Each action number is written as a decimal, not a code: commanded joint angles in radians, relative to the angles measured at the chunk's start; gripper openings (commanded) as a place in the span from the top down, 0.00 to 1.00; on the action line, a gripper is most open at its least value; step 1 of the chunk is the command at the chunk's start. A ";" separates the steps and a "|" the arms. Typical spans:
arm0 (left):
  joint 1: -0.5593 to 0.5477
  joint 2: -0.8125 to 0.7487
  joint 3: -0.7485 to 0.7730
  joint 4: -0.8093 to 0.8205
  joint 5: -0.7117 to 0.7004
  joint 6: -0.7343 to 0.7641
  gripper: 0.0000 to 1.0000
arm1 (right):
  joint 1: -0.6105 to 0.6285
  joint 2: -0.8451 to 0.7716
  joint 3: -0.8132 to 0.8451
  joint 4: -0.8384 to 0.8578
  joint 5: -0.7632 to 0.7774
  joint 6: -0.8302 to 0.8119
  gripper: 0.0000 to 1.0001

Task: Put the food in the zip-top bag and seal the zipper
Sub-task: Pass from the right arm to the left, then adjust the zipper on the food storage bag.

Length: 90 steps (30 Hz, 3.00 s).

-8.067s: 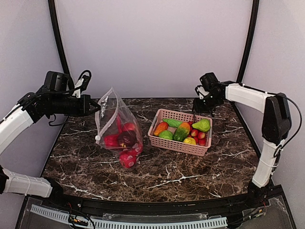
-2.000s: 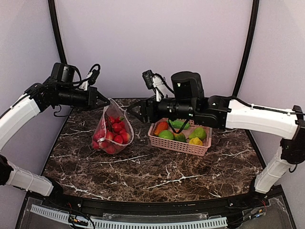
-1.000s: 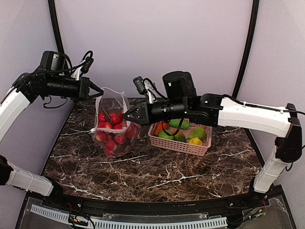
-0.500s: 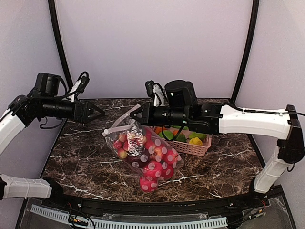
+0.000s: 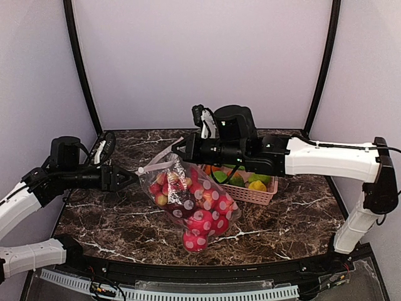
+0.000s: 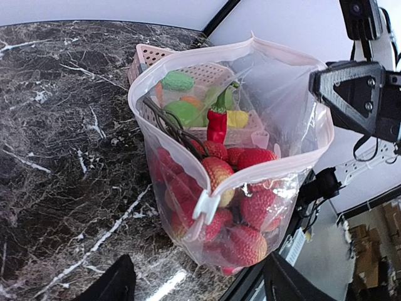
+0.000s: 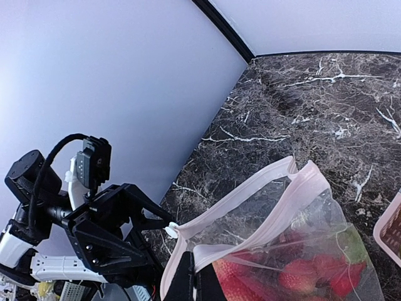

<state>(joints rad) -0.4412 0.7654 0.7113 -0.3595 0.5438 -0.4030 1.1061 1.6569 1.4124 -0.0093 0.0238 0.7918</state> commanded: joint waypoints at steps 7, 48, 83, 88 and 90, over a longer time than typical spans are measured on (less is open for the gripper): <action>0.001 0.031 -0.066 0.261 0.085 -0.120 0.41 | 0.006 -0.038 -0.001 0.045 0.024 0.012 1.00; -0.074 0.190 0.270 0.142 0.330 0.149 0.99 | -0.273 -0.321 -0.218 -0.114 -0.433 -0.469 0.15; -0.076 0.154 0.309 -0.290 0.397 0.371 0.99 | -0.328 0.135 0.095 -0.008 -0.765 -0.313 0.43; -0.076 0.153 0.310 -0.287 0.386 0.366 0.99 | -0.318 0.148 0.084 -0.015 -0.759 -0.324 0.54; -0.076 0.153 0.311 -0.285 0.384 0.365 1.00 | -0.317 0.152 0.079 -0.022 -0.754 -0.329 0.57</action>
<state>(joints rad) -0.5110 0.9329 1.0313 -0.6243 0.9340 -0.0513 0.7807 1.7844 1.5116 -0.0643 -0.7097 0.4698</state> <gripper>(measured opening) 0.009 0.452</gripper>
